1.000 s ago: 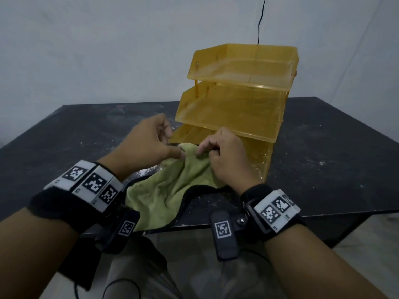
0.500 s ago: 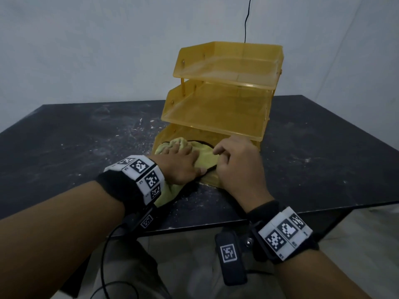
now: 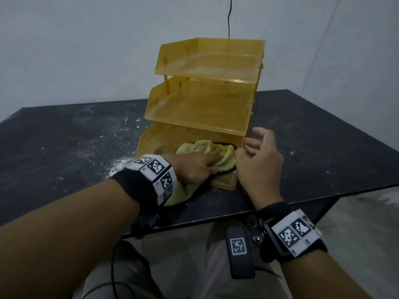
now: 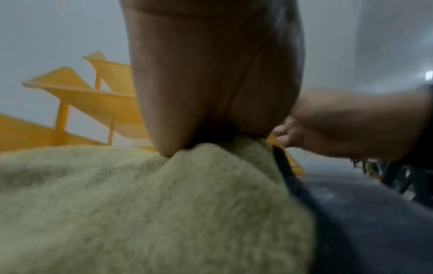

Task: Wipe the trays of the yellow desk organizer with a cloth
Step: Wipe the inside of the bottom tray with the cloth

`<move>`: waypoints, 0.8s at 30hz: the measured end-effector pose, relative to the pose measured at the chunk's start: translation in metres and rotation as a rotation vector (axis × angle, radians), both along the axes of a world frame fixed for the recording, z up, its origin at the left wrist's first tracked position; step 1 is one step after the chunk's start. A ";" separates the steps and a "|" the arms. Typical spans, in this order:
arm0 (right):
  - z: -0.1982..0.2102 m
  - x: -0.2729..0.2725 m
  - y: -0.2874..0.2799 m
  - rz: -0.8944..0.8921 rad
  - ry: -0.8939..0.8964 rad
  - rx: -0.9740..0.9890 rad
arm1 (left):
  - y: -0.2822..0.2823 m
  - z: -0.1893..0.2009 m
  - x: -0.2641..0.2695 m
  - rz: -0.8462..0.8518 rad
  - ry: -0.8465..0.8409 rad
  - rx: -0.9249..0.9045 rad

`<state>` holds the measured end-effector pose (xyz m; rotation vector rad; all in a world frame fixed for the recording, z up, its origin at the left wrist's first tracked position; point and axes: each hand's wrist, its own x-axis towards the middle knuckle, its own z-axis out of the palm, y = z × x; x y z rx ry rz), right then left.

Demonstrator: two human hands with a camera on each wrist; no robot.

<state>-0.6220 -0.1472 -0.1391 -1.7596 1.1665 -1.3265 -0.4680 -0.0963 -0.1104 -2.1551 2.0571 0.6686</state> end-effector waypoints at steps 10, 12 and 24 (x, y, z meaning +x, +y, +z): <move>0.003 -0.014 -0.030 0.124 -0.068 0.373 | -0.020 0.006 0.020 0.134 0.081 -0.048; 0.003 -0.017 -0.036 0.162 -0.115 0.422 | -0.029 0.009 0.022 0.150 0.129 -0.050; -0.008 -0.012 -0.041 0.157 -0.078 0.384 | -0.072 0.006 -0.009 0.022 0.165 0.000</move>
